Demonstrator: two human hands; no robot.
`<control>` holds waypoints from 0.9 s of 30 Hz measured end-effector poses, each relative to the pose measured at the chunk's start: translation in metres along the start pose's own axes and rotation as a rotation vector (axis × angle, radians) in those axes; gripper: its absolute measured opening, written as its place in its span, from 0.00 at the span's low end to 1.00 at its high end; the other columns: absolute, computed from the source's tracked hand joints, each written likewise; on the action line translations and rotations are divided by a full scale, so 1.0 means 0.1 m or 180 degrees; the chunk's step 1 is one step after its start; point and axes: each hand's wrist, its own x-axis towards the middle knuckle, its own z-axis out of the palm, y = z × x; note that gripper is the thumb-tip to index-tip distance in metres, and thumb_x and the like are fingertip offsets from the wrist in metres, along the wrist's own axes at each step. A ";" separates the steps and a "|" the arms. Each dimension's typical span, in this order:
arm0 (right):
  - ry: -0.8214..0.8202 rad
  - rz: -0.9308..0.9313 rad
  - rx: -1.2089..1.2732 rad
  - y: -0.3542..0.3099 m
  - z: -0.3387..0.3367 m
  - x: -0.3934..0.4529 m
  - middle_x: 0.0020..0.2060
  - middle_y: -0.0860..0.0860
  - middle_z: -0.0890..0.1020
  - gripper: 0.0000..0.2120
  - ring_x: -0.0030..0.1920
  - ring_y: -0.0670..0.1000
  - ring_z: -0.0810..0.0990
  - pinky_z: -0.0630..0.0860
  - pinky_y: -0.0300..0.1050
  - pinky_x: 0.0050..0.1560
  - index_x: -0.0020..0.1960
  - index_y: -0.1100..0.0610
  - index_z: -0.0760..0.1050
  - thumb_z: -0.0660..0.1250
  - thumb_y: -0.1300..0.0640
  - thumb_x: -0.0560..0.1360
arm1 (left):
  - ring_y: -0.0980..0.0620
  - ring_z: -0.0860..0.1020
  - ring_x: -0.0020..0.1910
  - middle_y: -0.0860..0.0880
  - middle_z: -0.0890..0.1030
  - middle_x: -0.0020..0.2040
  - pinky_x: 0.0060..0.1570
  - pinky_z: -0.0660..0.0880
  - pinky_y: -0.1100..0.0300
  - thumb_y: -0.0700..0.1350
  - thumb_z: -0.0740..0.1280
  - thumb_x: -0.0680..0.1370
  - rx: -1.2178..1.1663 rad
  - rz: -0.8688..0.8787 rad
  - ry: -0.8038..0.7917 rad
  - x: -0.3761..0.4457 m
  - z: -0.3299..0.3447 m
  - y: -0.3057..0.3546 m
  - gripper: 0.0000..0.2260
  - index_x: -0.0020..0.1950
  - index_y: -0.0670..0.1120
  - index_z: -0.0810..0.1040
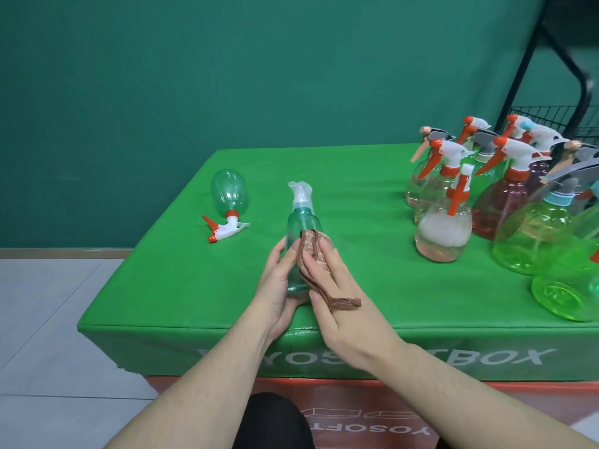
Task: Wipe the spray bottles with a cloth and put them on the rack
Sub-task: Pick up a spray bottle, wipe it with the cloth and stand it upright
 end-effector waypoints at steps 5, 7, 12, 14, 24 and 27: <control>0.0040 0.0245 0.0104 0.01 -0.03 0.20 0.82 0.42 0.45 0.28 0.81 0.44 0.42 0.47 0.48 0.81 0.82 0.45 0.55 0.52 0.50 0.82 | 0.50 0.84 0.53 0.46 0.85 0.61 0.48 0.80 0.53 0.53 0.67 0.77 0.0097 -0.0056 -0.0284 -0.01 0.01 0.00 0.23 0.70 0.47 0.77; 0.0033 0.0297 0.0111 0.00 -0.06 0.30 0.82 0.42 0.46 0.28 0.81 0.44 0.44 0.48 0.47 0.81 0.82 0.44 0.55 0.52 0.49 0.82 | 0.49 0.84 0.55 0.46 0.85 0.62 0.52 0.79 0.51 0.54 0.66 0.77 0.0108 -0.0080 -0.0306 -0.01 0.01 0.00 0.21 0.69 0.49 0.78; 0.0071 0.0492 0.0252 -0.01 -0.15 0.62 0.82 0.42 0.49 0.28 0.80 0.40 0.48 0.49 0.44 0.81 0.82 0.42 0.53 0.50 0.46 0.82 | 0.47 0.84 0.54 0.43 0.83 0.65 0.47 0.82 0.50 0.55 0.67 0.75 0.0051 -0.0171 -0.0206 0.02 0.00 -0.02 0.26 0.72 0.49 0.75; 0.0116 0.0554 0.0185 -0.03 -0.16 0.71 0.82 0.43 0.50 0.27 0.81 0.42 0.48 0.48 0.45 0.81 0.82 0.43 0.54 0.52 0.48 0.84 | 0.46 0.84 0.53 0.43 0.83 0.64 0.45 0.83 0.49 0.56 0.66 0.76 0.0050 -0.0220 -0.0177 0.03 0.00 -0.02 0.27 0.74 0.48 0.74; 0.0171 0.0652 0.0289 -0.08 -0.09 0.64 0.81 0.41 0.56 0.21 0.79 0.40 0.55 0.52 0.41 0.79 0.78 0.44 0.65 0.55 0.51 0.85 | 0.48 0.85 0.57 0.53 0.84 0.64 0.45 0.82 0.43 0.53 0.62 0.84 0.0189 -0.0062 -0.0016 0.01 0.03 -0.02 0.19 0.75 0.60 0.69; 0.0168 0.0457 0.0334 -0.05 -0.07 0.51 0.81 0.40 0.55 0.21 0.79 0.39 0.53 0.52 0.40 0.79 0.77 0.45 0.67 0.54 0.51 0.85 | 0.49 0.86 0.54 0.53 0.84 0.62 0.40 0.82 0.48 0.53 0.61 0.85 0.0279 0.0008 0.0028 0.01 0.03 -0.03 0.18 0.75 0.60 0.70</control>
